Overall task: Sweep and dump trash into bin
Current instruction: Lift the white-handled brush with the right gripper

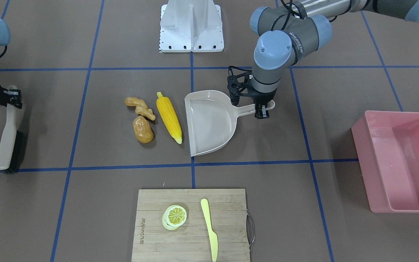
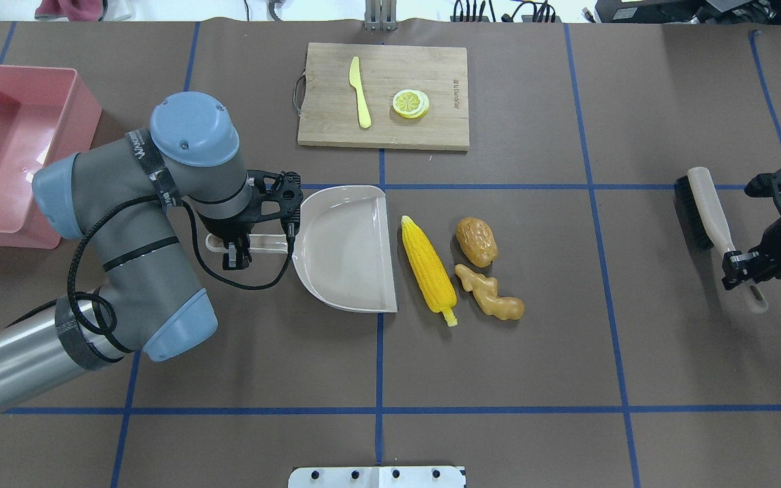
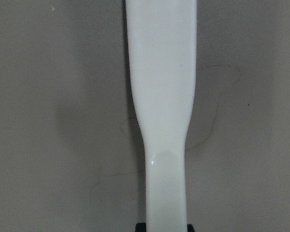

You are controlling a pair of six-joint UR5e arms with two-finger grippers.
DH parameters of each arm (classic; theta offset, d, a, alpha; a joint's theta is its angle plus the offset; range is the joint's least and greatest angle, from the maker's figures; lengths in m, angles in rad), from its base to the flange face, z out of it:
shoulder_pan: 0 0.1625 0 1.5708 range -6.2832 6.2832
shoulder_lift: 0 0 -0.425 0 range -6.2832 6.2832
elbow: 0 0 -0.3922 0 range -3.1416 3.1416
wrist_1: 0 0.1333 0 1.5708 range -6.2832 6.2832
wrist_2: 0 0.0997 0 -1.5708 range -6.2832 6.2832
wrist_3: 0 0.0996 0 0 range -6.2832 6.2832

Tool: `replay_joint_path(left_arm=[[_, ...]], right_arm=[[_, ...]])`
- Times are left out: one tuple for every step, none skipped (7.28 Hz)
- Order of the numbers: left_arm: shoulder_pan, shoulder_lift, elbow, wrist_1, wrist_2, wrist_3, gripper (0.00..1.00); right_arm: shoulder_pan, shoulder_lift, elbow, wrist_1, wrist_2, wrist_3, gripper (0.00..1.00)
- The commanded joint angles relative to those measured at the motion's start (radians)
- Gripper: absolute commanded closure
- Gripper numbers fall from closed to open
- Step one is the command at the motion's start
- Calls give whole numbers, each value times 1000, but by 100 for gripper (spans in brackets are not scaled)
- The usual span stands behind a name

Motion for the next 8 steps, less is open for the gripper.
replay_joint_path(left_arm=[[29,-1,-11,-3,33,-18,100],[43,-1,-9,-3,34,-20,100],[55,-3,-9,1,34,-20,100],[57,-3,-9,3,33,-20,100],[57,0,-11,4,28,-17,100],[55,2,-11,4,25,-17,100],[54,2,-18,4,25,-17,100],[55,5,-17,4,28,-18,100]], right_arm=[[7,-12,52,-3,8,-7,100],[11,-35,95,-3,24,-7,100],[7,-53,116,3,43,-6,100],[18,-52,120,13,41,-9,100],[31,-63,164,2,40,-9,100],[28,-79,175,9,41,-12,100],[27,-83,186,10,43,-12,100],[27,-83,195,8,70,-12,100]])
